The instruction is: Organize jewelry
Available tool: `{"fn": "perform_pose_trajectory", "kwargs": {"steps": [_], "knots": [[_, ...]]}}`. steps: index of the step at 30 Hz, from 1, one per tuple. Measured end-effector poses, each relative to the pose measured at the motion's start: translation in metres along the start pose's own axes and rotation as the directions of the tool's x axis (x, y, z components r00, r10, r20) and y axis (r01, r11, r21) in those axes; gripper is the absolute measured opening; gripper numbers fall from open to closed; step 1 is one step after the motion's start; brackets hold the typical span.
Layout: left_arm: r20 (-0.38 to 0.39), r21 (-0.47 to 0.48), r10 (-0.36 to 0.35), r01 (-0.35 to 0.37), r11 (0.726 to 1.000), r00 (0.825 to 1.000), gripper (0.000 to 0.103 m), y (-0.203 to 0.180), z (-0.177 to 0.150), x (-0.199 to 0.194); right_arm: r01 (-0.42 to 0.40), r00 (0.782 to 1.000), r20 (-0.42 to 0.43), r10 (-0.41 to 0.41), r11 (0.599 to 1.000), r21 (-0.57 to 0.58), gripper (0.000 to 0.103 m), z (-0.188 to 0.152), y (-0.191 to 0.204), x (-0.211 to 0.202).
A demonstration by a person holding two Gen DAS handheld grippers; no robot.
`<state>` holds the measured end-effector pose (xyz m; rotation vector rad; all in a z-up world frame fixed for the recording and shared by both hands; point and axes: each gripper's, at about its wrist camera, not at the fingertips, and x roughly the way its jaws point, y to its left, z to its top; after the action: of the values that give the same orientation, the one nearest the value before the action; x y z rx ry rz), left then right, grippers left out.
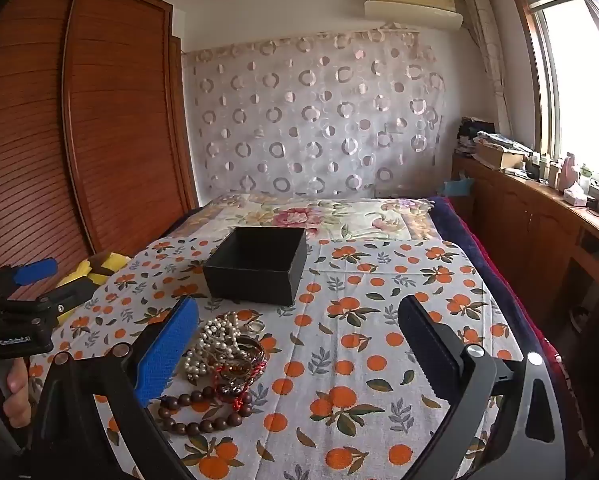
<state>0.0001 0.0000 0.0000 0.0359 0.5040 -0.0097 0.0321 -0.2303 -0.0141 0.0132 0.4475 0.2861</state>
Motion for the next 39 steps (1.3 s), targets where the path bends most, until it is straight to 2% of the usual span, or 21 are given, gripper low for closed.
{"fn": "perform_pose_trajectory", "kwargs": {"steps": [39], "knots": [[0.018, 0.002, -0.011, 0.011, 1.0, 1.0, 0.096, -0.009, 0.006, -0.01, 0.0, 1.0, 0.007, 0.0, 1.0, 0.006, 0.101, 0.003, 0.001, -0.004]]}}
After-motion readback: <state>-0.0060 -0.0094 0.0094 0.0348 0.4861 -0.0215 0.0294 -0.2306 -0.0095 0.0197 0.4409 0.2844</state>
